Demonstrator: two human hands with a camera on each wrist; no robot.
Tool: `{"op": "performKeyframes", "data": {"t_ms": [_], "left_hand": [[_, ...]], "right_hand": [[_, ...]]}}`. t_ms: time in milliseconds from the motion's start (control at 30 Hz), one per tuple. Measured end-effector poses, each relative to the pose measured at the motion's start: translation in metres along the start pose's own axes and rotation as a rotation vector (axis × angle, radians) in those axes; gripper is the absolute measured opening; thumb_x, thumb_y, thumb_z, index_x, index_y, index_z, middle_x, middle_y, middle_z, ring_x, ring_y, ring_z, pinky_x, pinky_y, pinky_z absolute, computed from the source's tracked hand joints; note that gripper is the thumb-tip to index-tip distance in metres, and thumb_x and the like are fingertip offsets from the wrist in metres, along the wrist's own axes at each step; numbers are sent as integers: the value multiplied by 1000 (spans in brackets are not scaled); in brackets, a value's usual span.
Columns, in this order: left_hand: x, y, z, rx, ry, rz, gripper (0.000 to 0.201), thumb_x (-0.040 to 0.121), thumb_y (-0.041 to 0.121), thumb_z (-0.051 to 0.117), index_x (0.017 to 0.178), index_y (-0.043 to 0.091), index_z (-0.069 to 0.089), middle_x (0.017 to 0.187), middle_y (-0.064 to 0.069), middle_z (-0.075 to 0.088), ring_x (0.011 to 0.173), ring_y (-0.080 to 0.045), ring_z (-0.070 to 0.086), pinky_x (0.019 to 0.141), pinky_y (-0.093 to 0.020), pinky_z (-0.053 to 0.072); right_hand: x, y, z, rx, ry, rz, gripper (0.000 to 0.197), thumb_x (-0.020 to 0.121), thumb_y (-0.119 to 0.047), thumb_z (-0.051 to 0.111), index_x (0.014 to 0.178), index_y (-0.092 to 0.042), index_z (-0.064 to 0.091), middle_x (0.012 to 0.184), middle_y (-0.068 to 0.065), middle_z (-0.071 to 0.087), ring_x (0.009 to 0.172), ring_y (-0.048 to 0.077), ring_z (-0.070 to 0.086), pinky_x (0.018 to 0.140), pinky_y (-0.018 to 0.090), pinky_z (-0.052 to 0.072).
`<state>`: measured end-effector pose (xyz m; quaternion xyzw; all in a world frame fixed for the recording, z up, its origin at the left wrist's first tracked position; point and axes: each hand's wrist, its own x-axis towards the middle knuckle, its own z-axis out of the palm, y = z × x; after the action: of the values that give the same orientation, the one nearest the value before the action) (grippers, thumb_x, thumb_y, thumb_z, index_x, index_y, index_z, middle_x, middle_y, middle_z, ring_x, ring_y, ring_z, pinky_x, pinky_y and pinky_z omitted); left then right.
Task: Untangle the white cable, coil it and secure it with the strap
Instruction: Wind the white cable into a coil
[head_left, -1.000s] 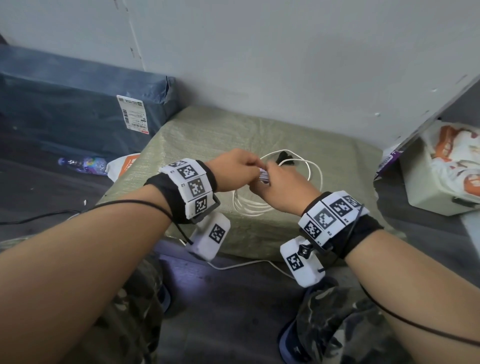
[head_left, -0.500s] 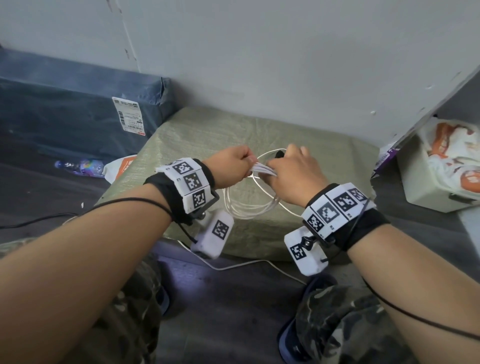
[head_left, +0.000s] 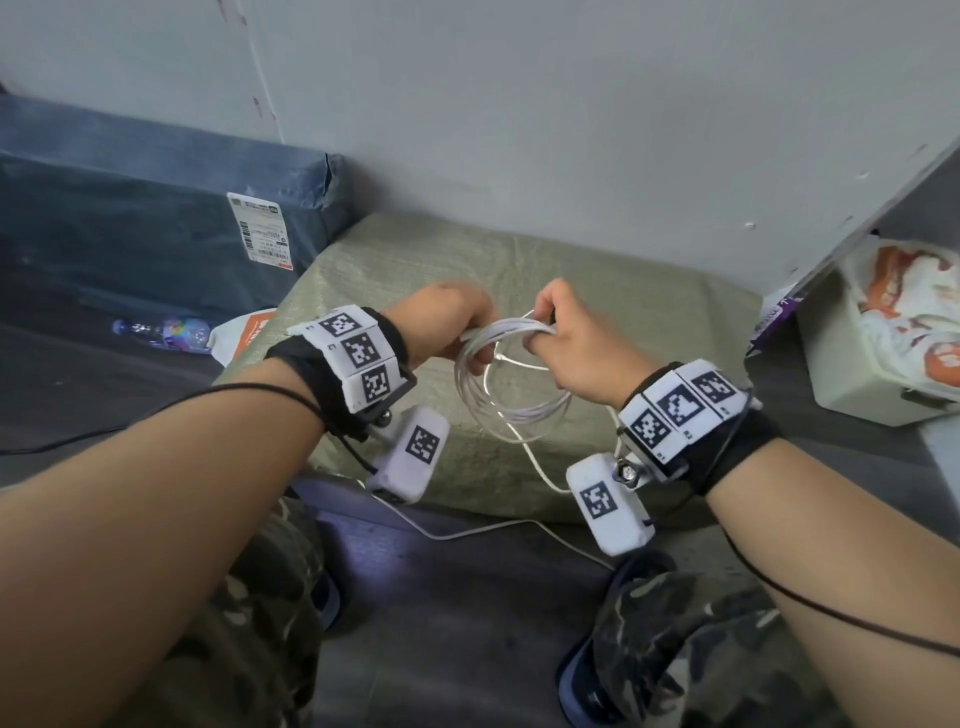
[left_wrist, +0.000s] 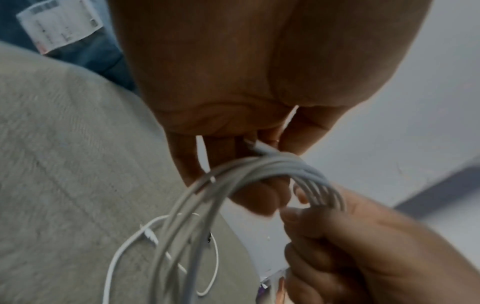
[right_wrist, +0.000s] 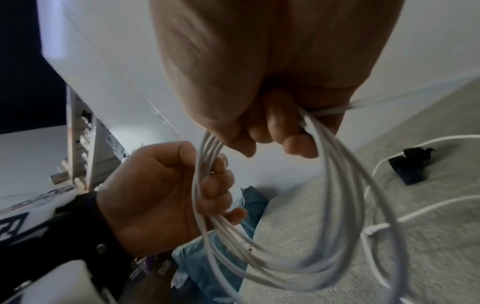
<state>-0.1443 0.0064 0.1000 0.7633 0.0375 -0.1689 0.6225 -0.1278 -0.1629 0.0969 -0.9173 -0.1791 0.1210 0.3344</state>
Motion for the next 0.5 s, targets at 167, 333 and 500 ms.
{"op": "performKeyframes", "data": {"t_ms": [167, 333, 500], "left_hand": [[-4, 1, 7, 345, -140, 88, 39, 91, 41, 47, 70, 12, 63, 68, -9, 65, 61, -17, 57, 68, -33, 46], [3, -5, 17, 303, 59, 139, 50, 91, 57, 42, 59, 20, 50, 54, 1, 44, 50, -16, 46, 63, -37, 47], [5, -4, 12, 223, 134, 178, 60, 90, 61, 40, 62, 10, 53, 57, -8, 48, 54, -22, 47, 63, -37, 46]], "right_hand": [[-4, -1, 3, -176, -46, -105, 21, 90, -14, 51, 95, -18, 31, 72, -6, 45, 63, 12, 44, 56, 33, 30], [2, -1, 2, 200, 40, 15, 15, 89, -20, 58, 91, -20, 43, 75, 2, 57, 57, 17, 56, 61, 46, 55], [2, 4, 0, 406, -28, 161, 24, 91, -34, 57, 90, -11, 63, 54, -1, 47, 39, 9, 50, 68, 46, 57]]}}
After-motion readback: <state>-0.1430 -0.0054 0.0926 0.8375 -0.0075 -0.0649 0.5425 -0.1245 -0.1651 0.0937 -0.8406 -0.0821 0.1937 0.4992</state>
